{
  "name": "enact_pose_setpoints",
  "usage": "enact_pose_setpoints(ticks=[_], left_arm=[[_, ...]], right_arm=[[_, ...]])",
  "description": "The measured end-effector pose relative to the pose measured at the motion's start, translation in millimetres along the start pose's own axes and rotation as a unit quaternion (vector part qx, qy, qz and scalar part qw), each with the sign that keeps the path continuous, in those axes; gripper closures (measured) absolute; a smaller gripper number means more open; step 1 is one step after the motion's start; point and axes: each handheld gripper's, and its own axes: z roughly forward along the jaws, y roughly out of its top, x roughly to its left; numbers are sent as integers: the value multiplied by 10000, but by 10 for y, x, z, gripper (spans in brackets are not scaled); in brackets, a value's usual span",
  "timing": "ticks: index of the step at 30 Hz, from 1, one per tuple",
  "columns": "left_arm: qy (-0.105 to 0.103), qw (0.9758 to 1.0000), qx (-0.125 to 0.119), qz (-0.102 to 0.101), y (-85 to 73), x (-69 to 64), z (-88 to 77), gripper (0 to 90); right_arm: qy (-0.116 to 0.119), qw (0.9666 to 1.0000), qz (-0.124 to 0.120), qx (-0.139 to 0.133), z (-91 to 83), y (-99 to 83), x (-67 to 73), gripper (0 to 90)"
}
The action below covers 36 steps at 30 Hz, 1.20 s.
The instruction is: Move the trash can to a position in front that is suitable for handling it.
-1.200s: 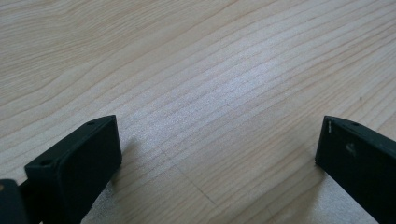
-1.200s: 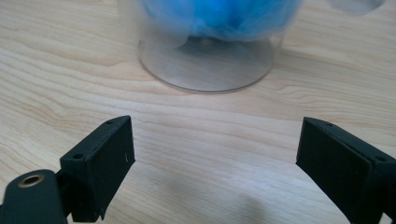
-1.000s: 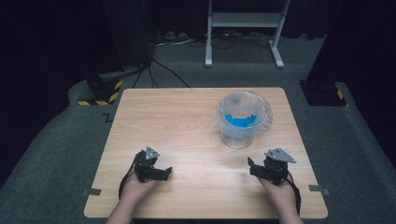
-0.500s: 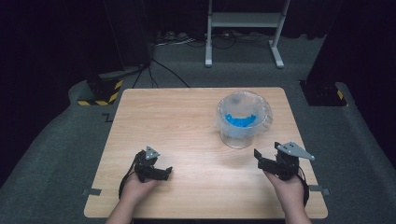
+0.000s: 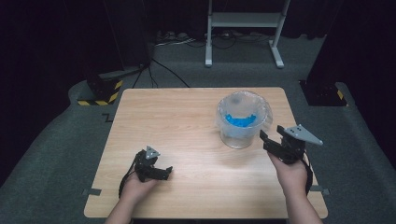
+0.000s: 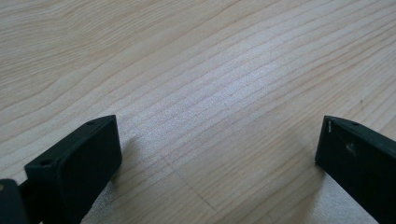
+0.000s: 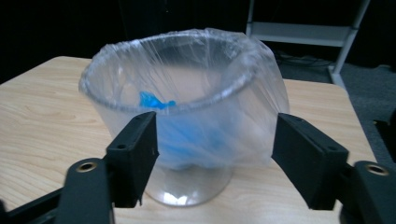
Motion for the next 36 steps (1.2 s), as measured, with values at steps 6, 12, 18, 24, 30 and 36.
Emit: enact_pose_setpoints(ticks=[6, 12, 18, 24, 30, 36], left_arm=[[-2, 10000, -3, -9, 1, -1, 2, 5], [-1, 10000, -2, -9, 1, -1, 2, 5], [-3, 10000, -3, -8, 1, -1, 2, 5], [-8, 10000, -3, -1, 2, 1, 3, 5], [-5, 10000, 5, 10, 5, 2, 3, 5], [3, 10000, 8, 0, 7, 0, 4, 6]], right_arm=[[-57, 9998, 100, 188, 232, 313, -61, 413], [-177, 9990, 257, 325, 451, 467, -116, 486], [-314, 9966, 418, 640, 700, 544, -179, 581], [-643, 9917, 506, 987, 901, 549, -268, 671], [-562, 9911, 486, 1105, 932, 524, -260, 789], [-483, 9920, 136, 1157, 889, 510, -168, 808]])
